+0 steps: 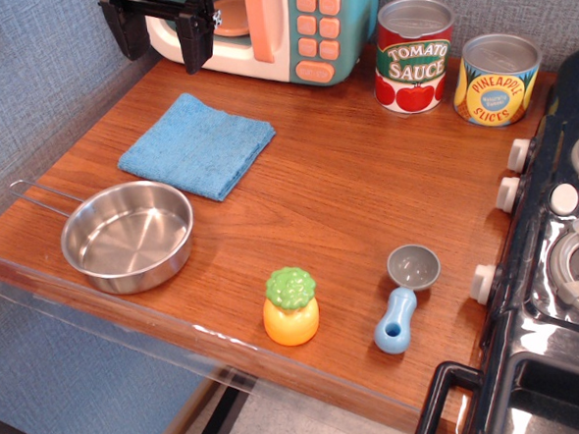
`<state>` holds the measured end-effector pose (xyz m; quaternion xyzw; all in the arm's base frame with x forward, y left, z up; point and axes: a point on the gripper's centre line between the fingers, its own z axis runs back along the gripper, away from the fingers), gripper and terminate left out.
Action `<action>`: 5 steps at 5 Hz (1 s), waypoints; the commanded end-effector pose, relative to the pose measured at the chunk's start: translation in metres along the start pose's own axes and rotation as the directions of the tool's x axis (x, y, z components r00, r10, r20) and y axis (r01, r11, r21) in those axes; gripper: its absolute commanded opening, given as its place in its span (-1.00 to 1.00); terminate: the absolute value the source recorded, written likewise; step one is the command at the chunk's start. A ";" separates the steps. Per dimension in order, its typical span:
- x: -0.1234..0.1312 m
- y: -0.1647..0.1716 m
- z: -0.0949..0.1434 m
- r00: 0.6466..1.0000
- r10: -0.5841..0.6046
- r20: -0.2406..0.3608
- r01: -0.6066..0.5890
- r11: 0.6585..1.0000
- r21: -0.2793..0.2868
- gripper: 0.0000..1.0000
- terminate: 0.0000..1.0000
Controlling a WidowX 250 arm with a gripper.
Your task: Move the orange and green item to the front of the can
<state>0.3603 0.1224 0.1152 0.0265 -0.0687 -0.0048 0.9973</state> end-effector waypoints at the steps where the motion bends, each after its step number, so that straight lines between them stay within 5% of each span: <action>1: 0.000 0.000 0.000 1.000 0.000 0.000 0.000 1.000 0.000 1.00 -1.00; 3: -0.028 -0.071 0.010 0.967 -0.256 0.007 0.256 0.963 -0.082 1.00 -1.00; 5: -0.099 -0.134 0.022 0.876 -0.482 0.015 0.482 0.872 -0.087 1.00 -1.00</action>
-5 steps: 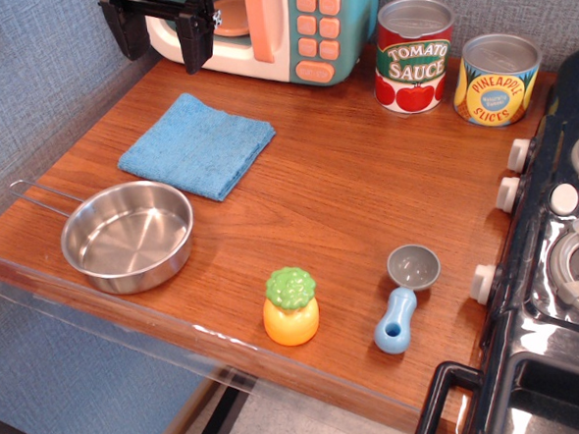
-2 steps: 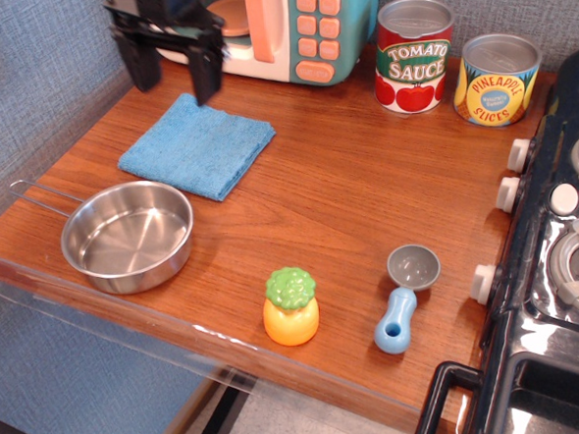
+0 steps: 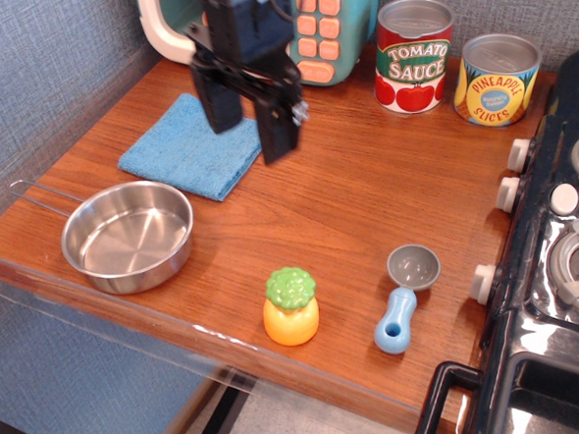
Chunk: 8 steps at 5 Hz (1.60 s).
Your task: Move the orange and green item to the front of the can
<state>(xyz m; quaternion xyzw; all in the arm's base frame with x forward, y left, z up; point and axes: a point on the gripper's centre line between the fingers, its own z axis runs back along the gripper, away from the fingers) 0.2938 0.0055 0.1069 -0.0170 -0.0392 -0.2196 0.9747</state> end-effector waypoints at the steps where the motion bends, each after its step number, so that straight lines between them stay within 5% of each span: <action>1: -0.042 -0.042 -0.006 1.000 -0.007 -0.002 0.007 0.999 0.052 1.00 -1.00; 3: -0.048 -0.054 -0.044 1.000 0.010 -0.004 -0.009 0.996 0.089 1.00 -1.00; 5: -0.043 -0.061 -0.050 0.999 0.016 0.047 -0.020 0.996 0.087 1.00 -1.00; 8: -0.040 -0.059 -0.063 0.999 0.037 0.015 -0.038 0.996 0.083 1.00 -1.00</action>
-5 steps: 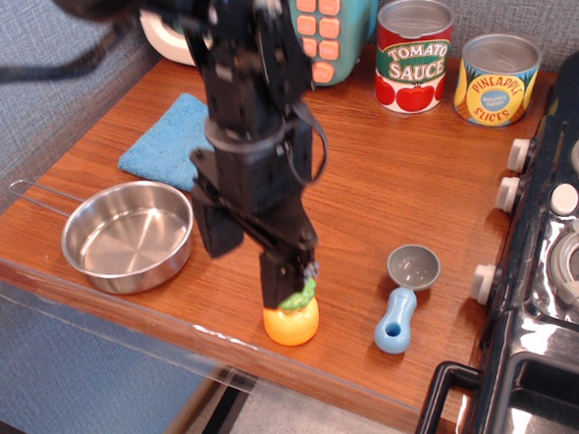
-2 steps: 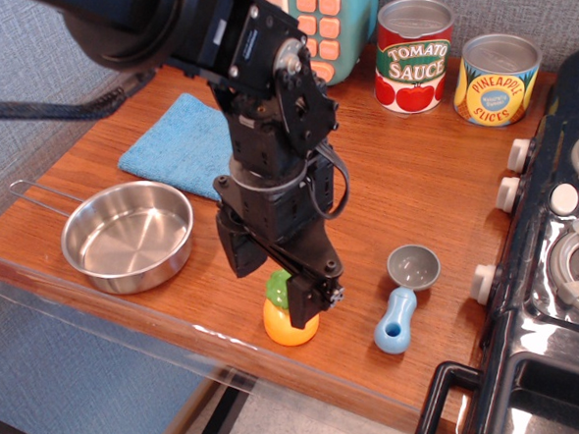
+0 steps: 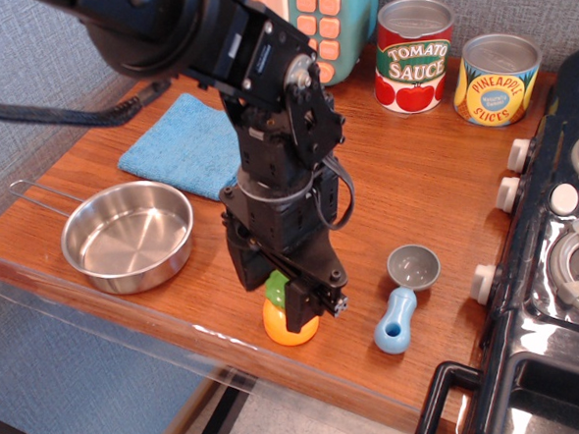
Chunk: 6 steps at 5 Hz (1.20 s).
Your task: Move the orange and green item to the front of the can
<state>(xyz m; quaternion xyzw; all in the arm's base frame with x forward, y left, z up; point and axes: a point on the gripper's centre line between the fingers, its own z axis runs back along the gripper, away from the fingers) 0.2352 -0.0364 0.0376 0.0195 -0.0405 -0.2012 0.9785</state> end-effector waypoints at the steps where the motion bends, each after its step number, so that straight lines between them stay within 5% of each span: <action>1: 0.000 0.005 0.003 1.000 0.018 0.022 -0.018 1.000 0.001 -1.00 -1.00; 3: 0.051 0.032 0.059 0.974 0.106 0.198 -0.096 0.994 -0.059 -1.00 -1.00; 4: 0.091 0.055 0.058 0.962 0.152 0.226 -0.144 0.988 -0.054 -1.00 -1.00; 6: 0.145 0.087 0.014 0.967 0.156 0.202 -0.156 0.988 -0.015 -1.00 -1.00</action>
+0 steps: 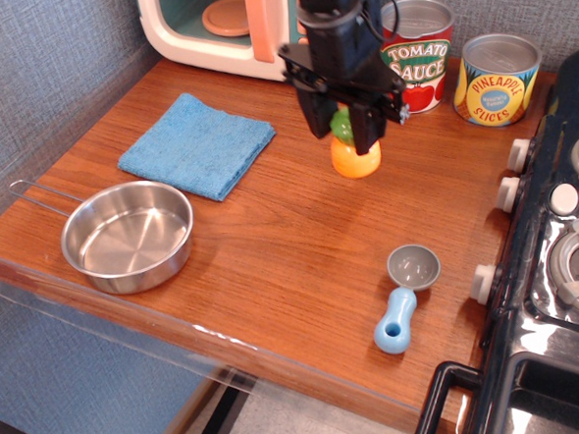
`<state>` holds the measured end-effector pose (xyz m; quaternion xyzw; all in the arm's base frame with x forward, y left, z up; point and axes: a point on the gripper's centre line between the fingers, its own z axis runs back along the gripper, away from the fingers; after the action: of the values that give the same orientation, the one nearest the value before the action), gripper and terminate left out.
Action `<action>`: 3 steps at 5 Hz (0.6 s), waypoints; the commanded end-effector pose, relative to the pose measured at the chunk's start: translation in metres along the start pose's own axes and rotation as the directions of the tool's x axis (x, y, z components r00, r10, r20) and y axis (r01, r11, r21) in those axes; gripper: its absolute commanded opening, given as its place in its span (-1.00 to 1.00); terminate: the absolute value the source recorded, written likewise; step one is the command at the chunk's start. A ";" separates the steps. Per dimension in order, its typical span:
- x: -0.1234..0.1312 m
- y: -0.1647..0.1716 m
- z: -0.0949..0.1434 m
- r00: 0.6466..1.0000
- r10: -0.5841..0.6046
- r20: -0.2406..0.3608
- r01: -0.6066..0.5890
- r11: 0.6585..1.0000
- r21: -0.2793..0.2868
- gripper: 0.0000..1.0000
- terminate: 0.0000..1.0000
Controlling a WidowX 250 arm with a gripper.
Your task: Move the orange and green item to the front of the can
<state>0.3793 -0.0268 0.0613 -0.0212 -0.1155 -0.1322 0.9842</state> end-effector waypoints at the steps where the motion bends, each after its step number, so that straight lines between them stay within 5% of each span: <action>1: 0.030 0.034 -0.010 0.999 0.037 0.023 -0.039 0.996 0.083 -1.00 -1.00; 3: 0.033 0.043 -0.014 0.998 0.057 -0.006 -0.056 0.995 0.085 -1.00 -1.00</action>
<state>0.4271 -0.0046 0.0420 0.0147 -0.0956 -0.1029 0.9900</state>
